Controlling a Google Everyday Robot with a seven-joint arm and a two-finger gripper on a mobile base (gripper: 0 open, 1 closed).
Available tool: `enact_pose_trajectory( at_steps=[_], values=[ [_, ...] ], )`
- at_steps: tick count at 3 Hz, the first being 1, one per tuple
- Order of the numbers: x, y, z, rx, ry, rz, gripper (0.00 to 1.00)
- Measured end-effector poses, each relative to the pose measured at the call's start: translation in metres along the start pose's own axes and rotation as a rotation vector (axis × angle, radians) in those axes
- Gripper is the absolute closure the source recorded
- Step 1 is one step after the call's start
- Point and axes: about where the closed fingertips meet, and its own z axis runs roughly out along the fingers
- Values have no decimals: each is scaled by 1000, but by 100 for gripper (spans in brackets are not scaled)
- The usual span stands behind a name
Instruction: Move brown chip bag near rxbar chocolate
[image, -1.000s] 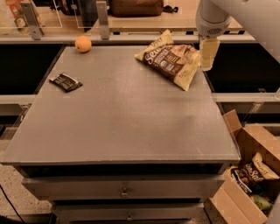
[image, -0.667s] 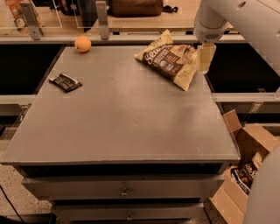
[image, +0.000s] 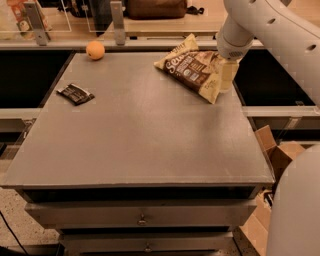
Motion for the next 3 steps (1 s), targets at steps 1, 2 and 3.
enact_pose_trajectory(
  at_steps=[1, 2, 3],
  values=[
    [-6, 5, 16, -23, -24, -10, 16],
    [-13, 10, 30, -44, -44, -19, 41],
    [-19, 12, 35, -47, -57, -30, 63]
  ],
)
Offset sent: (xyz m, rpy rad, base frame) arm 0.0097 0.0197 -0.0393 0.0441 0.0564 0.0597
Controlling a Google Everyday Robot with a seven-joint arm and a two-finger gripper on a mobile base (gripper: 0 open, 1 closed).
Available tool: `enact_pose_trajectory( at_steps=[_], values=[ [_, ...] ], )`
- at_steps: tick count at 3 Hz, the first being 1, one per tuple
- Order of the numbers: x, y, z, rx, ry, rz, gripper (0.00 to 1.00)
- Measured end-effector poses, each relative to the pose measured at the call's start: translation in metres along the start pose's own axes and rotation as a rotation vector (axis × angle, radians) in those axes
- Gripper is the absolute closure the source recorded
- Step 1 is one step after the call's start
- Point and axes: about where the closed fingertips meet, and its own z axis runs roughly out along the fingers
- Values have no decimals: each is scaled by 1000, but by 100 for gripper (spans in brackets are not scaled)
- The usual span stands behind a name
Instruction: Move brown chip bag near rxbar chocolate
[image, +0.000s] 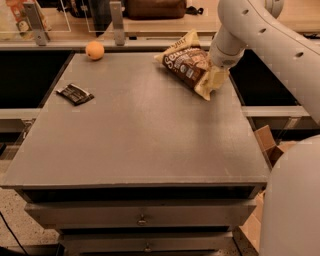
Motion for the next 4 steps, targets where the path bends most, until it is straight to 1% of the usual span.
enact_pose_trajectory(
  at_steps=[1, 2, 3, 4],
  values=[
    [-5, -1, -4, 17, -14, -9, 87],
    [-17, -5, -20, 45, -65, -23, 100],
    [-36, -10, -47, 67, -124, -59, 100],
    [-61, -12, -70, 54, -192, -103, 100]
  ],
)
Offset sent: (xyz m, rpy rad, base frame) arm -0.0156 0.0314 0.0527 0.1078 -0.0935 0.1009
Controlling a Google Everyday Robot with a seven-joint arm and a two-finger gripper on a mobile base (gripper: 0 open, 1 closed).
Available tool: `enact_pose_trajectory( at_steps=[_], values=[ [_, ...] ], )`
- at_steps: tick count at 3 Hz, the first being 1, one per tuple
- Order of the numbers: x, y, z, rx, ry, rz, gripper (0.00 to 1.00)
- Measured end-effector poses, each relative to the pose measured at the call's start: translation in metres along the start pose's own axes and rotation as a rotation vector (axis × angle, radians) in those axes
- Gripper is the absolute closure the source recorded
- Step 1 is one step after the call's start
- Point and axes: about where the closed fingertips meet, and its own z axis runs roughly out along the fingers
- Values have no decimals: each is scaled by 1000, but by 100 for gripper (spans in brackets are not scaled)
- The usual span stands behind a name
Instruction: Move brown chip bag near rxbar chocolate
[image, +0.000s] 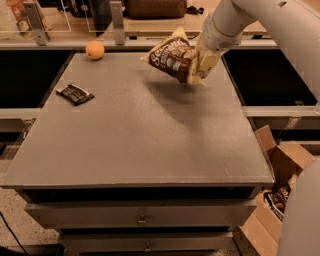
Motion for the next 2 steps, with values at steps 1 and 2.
enact_pose_trajectory(
  at_steps=[1, 2],
  values=[
    [-33, -3, -12, -35, -50, -26, 100],
    [-71, -5, -19, -60, -106, -25, 100]
  ],
)
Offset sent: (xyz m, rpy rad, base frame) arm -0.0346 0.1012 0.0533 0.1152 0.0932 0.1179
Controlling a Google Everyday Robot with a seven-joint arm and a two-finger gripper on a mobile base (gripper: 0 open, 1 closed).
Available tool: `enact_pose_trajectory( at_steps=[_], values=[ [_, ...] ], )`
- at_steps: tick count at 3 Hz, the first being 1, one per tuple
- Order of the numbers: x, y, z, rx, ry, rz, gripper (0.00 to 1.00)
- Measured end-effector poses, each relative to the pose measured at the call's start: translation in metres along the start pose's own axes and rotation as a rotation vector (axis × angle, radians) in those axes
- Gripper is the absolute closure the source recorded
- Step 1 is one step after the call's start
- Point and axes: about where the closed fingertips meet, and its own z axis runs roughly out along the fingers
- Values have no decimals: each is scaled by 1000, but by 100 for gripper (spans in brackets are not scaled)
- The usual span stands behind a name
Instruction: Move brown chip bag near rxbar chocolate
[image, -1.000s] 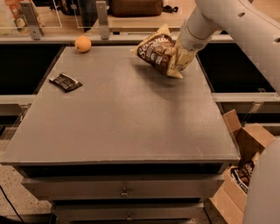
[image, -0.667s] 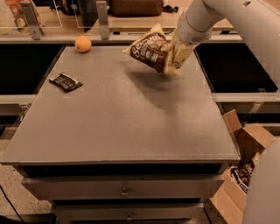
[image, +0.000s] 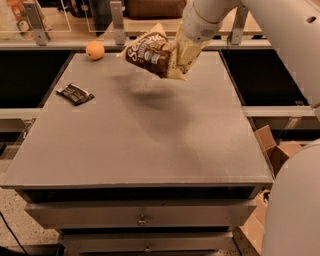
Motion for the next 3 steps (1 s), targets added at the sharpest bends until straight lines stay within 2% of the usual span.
enact_pose_trajectory(
  at_steps=[2, 3],
  values=[
    [-54, -2, 9, -25, -71, 33, 100],
    [-69, -6, 26, -15, -71, 63, 100]
  ],
)
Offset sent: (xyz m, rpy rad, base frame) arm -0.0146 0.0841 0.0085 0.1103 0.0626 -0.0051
